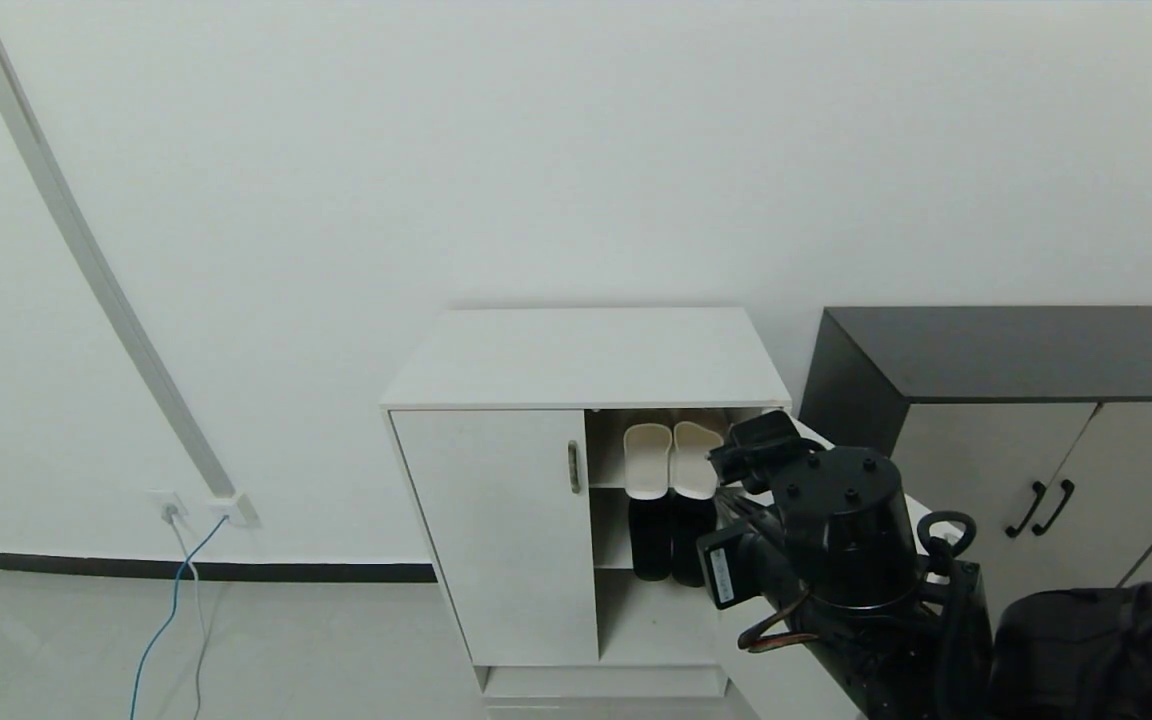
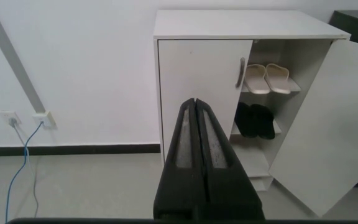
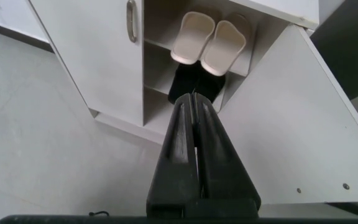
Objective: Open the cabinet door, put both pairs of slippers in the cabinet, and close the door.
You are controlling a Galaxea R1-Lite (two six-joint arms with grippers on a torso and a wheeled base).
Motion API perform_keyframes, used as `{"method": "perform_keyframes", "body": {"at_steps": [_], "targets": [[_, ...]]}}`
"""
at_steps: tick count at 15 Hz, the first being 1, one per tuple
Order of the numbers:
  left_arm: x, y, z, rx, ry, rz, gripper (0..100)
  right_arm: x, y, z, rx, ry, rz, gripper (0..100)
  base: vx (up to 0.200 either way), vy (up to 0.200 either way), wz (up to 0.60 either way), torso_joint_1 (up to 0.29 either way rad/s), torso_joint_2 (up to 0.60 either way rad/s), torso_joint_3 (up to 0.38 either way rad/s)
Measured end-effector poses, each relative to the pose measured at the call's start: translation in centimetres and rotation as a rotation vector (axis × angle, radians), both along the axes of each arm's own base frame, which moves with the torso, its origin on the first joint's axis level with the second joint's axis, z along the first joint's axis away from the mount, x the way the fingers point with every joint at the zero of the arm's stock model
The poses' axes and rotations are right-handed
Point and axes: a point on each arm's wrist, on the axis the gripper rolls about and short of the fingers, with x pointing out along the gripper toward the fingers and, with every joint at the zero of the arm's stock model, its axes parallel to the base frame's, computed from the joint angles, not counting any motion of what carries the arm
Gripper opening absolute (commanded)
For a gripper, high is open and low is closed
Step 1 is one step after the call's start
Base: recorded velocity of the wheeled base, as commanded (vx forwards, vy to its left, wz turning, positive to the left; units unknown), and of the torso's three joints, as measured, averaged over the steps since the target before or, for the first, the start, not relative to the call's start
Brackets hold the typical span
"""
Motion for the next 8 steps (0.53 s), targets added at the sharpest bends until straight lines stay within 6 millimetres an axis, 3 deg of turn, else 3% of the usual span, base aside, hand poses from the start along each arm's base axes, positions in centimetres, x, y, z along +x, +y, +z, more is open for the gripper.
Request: {"method": "perform_keyframes", "body": {"at_steps": [6,8], "targets": [[0.0,0.0,-0.01,0.0,0.0,0.0,0,-0.06,-0.08,-0.17,-0.015,0.002,0.003,0,0.0,0.0,-0.6,0.003,0.0,0.003],[0.01,0.0,-0.04,0.0,0.002,-0.001,0,-0.1,-0.13,-0.24,-0.015,0.002,0.004,0,0.0,0.0,0.0,0.0,0.0,0.0]]}}
